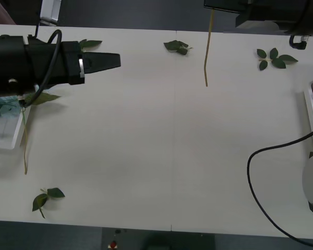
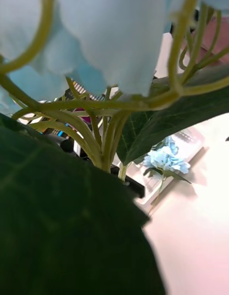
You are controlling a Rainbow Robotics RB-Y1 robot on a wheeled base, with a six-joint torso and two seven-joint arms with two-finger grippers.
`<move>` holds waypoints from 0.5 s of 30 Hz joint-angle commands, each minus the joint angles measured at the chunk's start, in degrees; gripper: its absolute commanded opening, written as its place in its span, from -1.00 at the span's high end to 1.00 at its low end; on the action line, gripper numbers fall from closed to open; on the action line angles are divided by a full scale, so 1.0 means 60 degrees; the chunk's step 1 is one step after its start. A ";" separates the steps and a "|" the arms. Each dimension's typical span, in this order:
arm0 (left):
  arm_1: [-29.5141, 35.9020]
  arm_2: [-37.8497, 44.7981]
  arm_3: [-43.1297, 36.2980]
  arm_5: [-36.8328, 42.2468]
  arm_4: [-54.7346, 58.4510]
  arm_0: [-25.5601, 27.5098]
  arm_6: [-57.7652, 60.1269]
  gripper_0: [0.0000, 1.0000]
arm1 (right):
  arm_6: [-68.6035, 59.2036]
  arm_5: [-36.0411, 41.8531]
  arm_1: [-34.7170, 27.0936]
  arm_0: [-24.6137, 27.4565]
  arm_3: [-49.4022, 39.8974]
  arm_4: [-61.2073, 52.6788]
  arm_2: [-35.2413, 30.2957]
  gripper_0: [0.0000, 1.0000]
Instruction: Put the red flowers into the right box and the blue flowers into the left box
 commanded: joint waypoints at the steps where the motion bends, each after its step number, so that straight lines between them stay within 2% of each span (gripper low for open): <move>1: -0.0372 -0.0635 -0.0274 -0.0689 -0.0299 -0.0484 0.0440 -1.00 | -0.0189 -0.0019 0.0242 -0.0468 -0.0379 -0.0117 0.0199 1.00; 7: -0.0797 -0.1426 -0.0260 -0.1260 -0.0870 -0.0894 0.0602 -1.00 | -0.0130 -0.0180 0.0403 -0.0497 -0.0365 -0.0322 0.0624 1.00; 15: -0.0885 -0.2466 -0.0230 -0.2036 -0.0944 -0.1216 0.1349 -1.00 | -0.0130 -0.0180 0.0403 -0.0497 -0.0365 -0.0322 0.0624 1.00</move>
